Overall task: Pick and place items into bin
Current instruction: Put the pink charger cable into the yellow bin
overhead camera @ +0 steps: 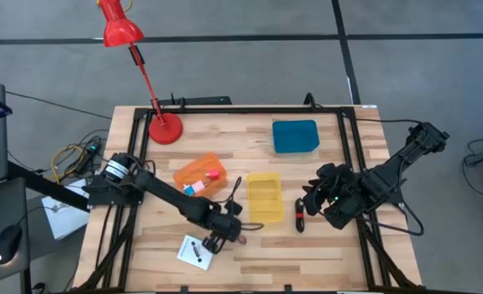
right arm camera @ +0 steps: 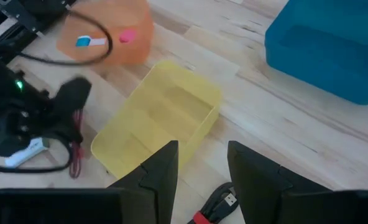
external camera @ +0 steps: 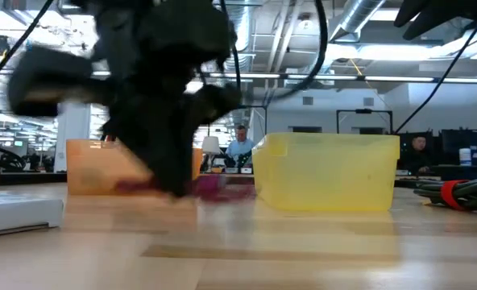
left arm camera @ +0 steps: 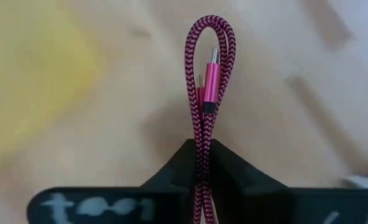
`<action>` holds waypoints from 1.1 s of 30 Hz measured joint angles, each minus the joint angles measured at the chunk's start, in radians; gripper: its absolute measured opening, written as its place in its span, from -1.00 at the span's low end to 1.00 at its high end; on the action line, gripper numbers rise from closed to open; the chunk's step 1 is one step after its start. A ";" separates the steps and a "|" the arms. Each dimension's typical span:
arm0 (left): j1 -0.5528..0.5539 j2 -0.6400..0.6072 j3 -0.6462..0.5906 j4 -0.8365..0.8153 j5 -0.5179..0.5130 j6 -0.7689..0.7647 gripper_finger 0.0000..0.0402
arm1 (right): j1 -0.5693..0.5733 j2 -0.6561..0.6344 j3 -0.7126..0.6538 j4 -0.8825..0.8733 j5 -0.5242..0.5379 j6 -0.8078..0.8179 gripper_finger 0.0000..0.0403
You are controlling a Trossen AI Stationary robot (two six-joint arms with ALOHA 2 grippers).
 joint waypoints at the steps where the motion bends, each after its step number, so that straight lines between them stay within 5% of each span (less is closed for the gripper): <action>1: 0.000 -0.016 0.018 -0.024 -0.038 0.012 -0.90 | 0.000 0.000 0.000 0.000 0.000 0.000 -0.33; 5: -0.005 -0.077 0.084 -0.124 -0.166 0.091 -0.90 | 0.000 0.000 0.000 -0.003 0.000 0.000 -0.34; 11: 0.045 -0.107 0.144 -0.035 -0.286 0.213 -0.96 | 0.000 0.000 0.000 -0.003 0.000 0.000 -0.33; 15: 0.119 -0.097 0.143 0.110 -0.246 0.196 -0.95 | 0.000 0.001 0.000 -0.005 0.002 0.000 -0.34; 20: 0.216 -0.097 0.143 0.252 -0.051 0.125 -0.97 | 0.000 0.001 0.000 -0.009 0.004 -0.001 -0.33; 27: 0.268 -0.041 0.141 0.268 0.147 0.262 -0.97 | 0.000 0.001 0.000 -0.007 0.004 -0.036 -0.34; 33: 0.244 0.078 0.155 0.292 0.026 0.516 -0.97 | 0.000 0.002 0.000 -0.007 0.004 -0.053 -0.34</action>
